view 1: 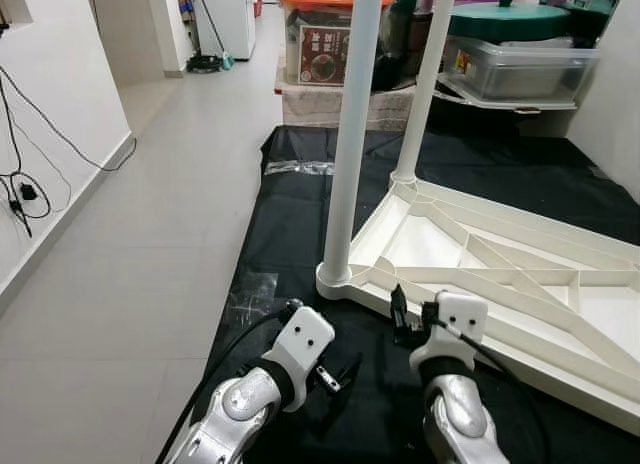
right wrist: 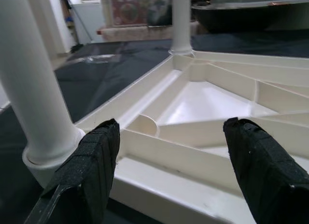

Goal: Building children table

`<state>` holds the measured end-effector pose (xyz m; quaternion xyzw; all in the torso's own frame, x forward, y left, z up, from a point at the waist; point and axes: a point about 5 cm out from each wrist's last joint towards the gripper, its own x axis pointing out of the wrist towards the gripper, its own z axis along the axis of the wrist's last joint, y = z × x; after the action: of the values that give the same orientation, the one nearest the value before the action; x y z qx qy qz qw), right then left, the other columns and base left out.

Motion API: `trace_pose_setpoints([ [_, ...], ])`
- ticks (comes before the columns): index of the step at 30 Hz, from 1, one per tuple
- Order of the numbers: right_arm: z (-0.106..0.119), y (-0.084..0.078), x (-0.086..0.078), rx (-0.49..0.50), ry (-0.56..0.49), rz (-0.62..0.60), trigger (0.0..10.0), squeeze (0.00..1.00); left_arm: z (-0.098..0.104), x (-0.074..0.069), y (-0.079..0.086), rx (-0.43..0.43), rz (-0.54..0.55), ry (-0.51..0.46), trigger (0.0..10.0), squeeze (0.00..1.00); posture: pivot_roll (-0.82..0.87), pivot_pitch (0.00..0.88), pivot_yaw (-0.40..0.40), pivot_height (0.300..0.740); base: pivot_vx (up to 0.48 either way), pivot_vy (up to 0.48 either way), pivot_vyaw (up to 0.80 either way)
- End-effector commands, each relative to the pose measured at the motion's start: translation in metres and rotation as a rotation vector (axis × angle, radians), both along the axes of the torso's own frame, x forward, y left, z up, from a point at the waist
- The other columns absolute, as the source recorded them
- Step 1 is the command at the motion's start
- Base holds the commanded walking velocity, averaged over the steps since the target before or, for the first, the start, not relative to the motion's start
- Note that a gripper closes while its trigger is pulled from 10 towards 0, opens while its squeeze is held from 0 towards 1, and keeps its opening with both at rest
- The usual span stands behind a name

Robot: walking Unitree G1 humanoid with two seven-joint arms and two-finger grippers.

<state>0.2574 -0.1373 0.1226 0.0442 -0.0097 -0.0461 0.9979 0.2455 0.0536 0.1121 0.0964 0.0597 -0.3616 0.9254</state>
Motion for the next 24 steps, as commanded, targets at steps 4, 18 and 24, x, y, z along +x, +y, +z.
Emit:
trace_pose_setpoints([
  [4,-0.002,-0.004,0.004,0.010,0.028,0.018,10.0,0.00,-0.004,-0.002,-0.001,-0.001,0.000,0.014,10.0,0.00,0.14,0.000,-0.047,0.740,0.000,0.000,0.00],
  [18,0.008,-0.001,0.017,-0.145,0.090,0.457,10.0,0.00,-0.003,0.000,-0.002,-0.042,0.028,0.050,10.0,0.00,0.13,0.000,-0.061,0.740,0.000,0.000,0.00],
  [24,-0.003,-0.033,0.032,-0.301,0.346,0.570,10.0,0.00,-0.003,-0.004,-0.003,-0.057,0.025,0.073,10.0,0.00,0.13,0.000,-0.067,0.740,0.000,0.000,0.00],
])
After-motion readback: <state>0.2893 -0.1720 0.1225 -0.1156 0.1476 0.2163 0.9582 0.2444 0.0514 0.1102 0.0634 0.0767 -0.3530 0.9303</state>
